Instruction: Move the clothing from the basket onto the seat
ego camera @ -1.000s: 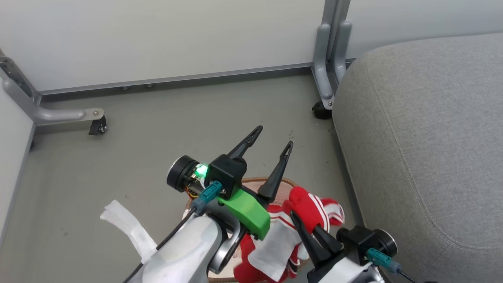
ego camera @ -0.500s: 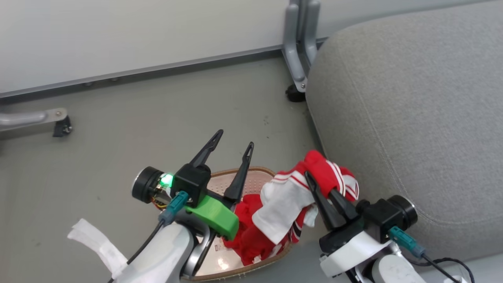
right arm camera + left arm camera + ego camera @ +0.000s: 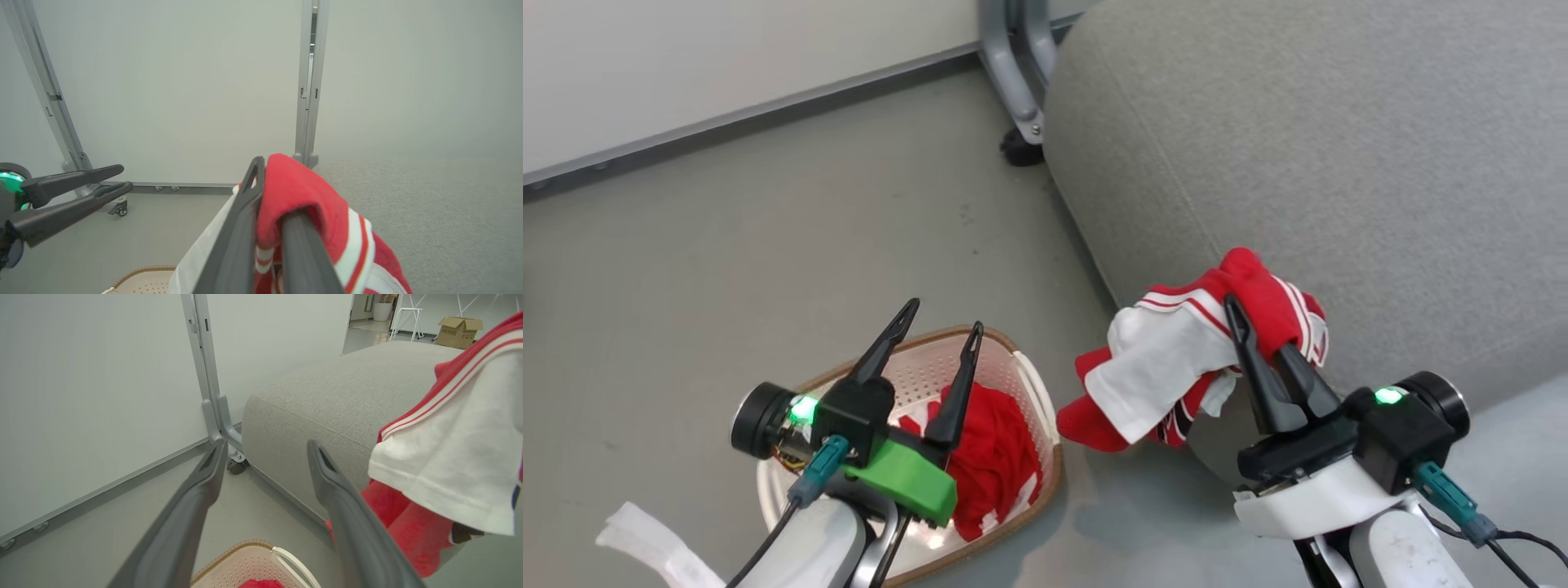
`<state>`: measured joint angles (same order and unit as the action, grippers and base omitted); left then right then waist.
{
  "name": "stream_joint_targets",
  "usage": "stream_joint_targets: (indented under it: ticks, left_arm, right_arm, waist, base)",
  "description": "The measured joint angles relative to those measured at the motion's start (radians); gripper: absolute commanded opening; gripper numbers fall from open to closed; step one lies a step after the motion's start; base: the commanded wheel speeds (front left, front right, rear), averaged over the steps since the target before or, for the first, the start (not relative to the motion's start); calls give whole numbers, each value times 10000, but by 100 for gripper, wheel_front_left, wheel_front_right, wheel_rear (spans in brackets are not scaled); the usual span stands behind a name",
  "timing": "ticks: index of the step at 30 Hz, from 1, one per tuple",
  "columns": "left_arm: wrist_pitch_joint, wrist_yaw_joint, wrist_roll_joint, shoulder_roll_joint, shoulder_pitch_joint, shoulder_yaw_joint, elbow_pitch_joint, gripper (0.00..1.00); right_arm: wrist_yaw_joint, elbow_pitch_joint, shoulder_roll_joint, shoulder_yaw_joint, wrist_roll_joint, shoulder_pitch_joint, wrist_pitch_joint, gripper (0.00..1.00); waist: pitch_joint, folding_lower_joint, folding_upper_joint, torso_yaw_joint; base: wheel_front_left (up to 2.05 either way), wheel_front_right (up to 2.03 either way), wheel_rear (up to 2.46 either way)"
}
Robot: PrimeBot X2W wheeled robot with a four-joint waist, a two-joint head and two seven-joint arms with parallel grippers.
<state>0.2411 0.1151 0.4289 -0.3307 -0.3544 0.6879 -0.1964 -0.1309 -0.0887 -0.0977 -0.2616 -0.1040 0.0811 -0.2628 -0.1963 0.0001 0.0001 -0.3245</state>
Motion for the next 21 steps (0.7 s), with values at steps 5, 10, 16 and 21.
stream_joint_targets:
  ticks: [5, 10, 16, 21]
  left_arm:
    - [157, 42, -17, -217, 355, -184, 67, 100]
    - [182, -71, -219, -635, 783, -313, 612, 100]
    - [209, -435, -633, -1097, 1264, -199, 1534, 100]
    - [213, -838, -1162, -1499, 1381, 232, 2130, 100]
  right_arm:
    - [0, -433, 192, 393, 65, -302, 2, 0]
    - [0, -959, 217, 922, 188, -470, 2, 0]
    - [-2, -1536, -33, 1624, -71, 199, 2, 0]
    - [0, -1774, -681, 2560, -460, 1612, 0, 0]
  waist:
    - [-236, 0, 0, -670]
    - [-490, 0, 0, -1300]
    - [-1036, 0, 0, -1765]
    - [-1637, 0, 0, -1797]
  base:
    - [0, 0, 0]
    - [0, 0, 0]
    - [0, 0, 0]
    - [0, 0, 0]
